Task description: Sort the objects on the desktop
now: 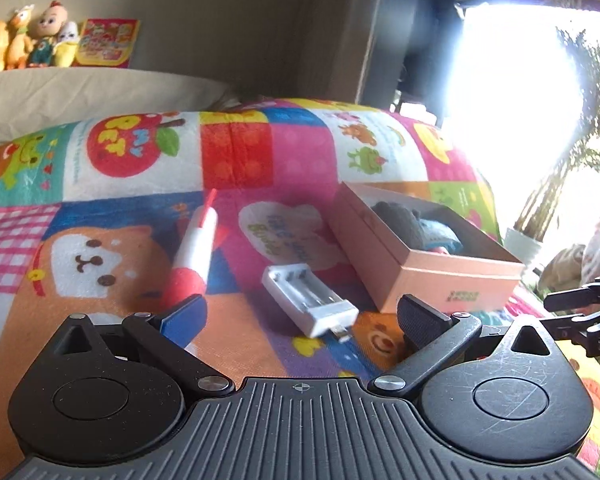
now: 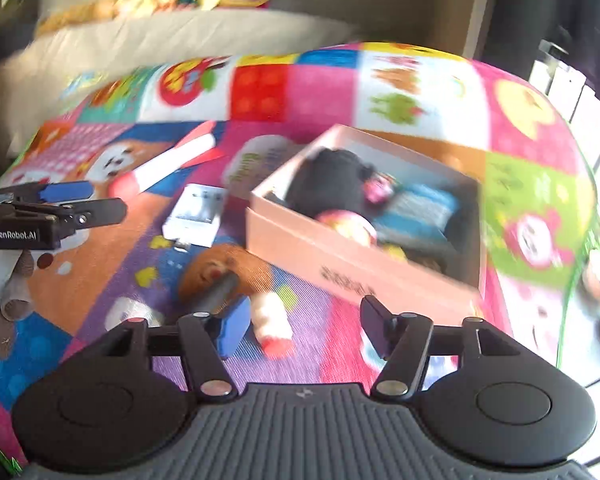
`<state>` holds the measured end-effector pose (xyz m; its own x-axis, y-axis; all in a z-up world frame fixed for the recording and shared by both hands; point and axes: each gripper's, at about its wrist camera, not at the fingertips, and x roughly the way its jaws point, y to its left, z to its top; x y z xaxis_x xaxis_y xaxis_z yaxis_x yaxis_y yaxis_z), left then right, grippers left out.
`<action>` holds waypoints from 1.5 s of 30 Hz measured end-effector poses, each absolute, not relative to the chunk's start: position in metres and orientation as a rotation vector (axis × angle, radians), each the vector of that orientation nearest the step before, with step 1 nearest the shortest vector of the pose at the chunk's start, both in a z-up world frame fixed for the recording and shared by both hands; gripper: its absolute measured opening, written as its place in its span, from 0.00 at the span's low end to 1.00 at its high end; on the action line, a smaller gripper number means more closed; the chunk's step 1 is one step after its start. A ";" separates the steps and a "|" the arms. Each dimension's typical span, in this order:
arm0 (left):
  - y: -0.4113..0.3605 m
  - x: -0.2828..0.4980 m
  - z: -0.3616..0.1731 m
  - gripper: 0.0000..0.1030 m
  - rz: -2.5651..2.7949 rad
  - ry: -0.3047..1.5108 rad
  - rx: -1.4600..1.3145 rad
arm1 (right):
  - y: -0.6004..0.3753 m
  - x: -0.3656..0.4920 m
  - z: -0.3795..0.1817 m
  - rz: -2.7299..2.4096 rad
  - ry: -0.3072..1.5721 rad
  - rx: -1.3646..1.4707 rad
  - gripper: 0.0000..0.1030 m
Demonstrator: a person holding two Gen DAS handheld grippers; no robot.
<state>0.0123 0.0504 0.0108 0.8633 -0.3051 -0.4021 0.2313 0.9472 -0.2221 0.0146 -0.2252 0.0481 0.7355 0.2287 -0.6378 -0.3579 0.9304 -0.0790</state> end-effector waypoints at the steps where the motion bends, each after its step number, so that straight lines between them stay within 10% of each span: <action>1: 0.043 0.012 0.011 1.00 -0.332 0.479 -0.173 | -0.239 0.010 0.042 0.287 0.653 -0.156 0.71; 14: -0.062 0.003 -0.002 1.00 -0.448 0.638 0.111 | -0.304 -0.002 -0.003 0.143 0.563 0.132 0.89; 30: 0.004 0.022 0.009 1.00 -0.026 0.589 0.222 | -0.291 -0.005 0.000 0.207 0.544 0.076 0.94; 35: 0.013 0.017 0.006 1.00 -0.100 0.626 0.055 | -0.253 0.009 0.004 0.382 0.614 -0.036 0.47; 45: 0.006 0.005 0.011 1.00 -0.221 0.615 -0.006 | -0.223 0.032 0.008 0.435 0.662 -0.105 0.20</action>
<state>0.0045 0.0057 0.0109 0.7938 -0.2078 -0.5716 0.2041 0.9763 -0.0716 0.0321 -0.2234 0.0081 0.7025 0.3575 -0.6153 -0.4233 0.9050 0.0425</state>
